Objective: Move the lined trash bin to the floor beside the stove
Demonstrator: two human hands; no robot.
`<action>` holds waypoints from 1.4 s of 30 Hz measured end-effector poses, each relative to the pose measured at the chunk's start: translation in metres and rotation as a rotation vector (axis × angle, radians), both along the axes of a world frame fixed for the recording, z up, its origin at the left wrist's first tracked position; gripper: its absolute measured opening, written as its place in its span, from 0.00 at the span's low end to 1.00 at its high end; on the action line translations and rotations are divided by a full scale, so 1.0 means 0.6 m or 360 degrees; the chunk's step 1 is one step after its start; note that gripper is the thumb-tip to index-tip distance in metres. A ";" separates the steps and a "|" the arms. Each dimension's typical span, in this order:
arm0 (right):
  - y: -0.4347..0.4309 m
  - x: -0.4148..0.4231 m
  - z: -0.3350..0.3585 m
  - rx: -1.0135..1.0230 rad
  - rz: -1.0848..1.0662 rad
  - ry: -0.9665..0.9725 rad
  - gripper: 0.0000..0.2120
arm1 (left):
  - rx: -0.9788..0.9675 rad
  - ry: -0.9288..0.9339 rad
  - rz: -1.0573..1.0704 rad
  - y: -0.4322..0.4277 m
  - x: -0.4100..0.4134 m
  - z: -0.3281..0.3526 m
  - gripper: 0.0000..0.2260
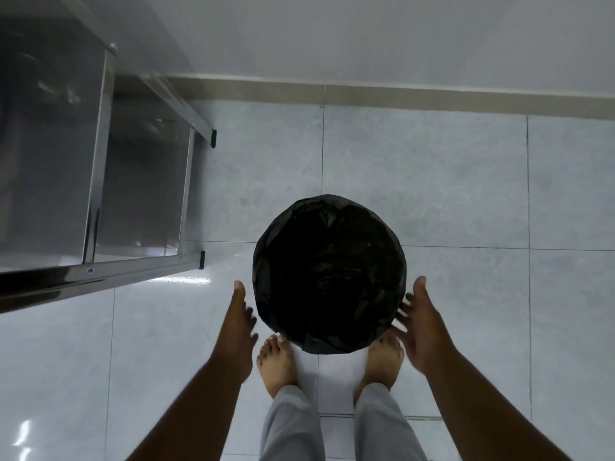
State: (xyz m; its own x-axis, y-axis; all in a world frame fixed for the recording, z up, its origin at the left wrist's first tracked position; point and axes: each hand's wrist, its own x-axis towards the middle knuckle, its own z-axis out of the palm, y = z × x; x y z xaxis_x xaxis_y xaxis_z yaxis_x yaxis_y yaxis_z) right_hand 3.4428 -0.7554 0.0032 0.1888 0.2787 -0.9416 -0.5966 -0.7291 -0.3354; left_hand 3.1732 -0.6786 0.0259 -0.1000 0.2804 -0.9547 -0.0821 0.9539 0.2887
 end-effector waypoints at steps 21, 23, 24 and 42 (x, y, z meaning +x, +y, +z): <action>0.182 0.021 -0.022 0.0316 -0.0271 0.0320 0.40 | 0.0150 -0.0651 0.0414 0.169 0.095 -0.017 0.38; 0.226 0.035 -0.025 0.0366 -0.0211 0.0279 0.40 | 0.0190 -0.0663 0.0351 0.213 0.110 -0.019 0.37; 0.247 0.041 -0.025 0.0379 -0.0179 0.0253 0.40 | 0.0208 -0.0666 0.0317 0.234 0.117 -0.018 0.37; 0.334 0.069 0.001 0.0354 0.0092 0.0026 0.39 | 0.0333 -0.0541 0.0018 0.313 0.133 -0.004 0.39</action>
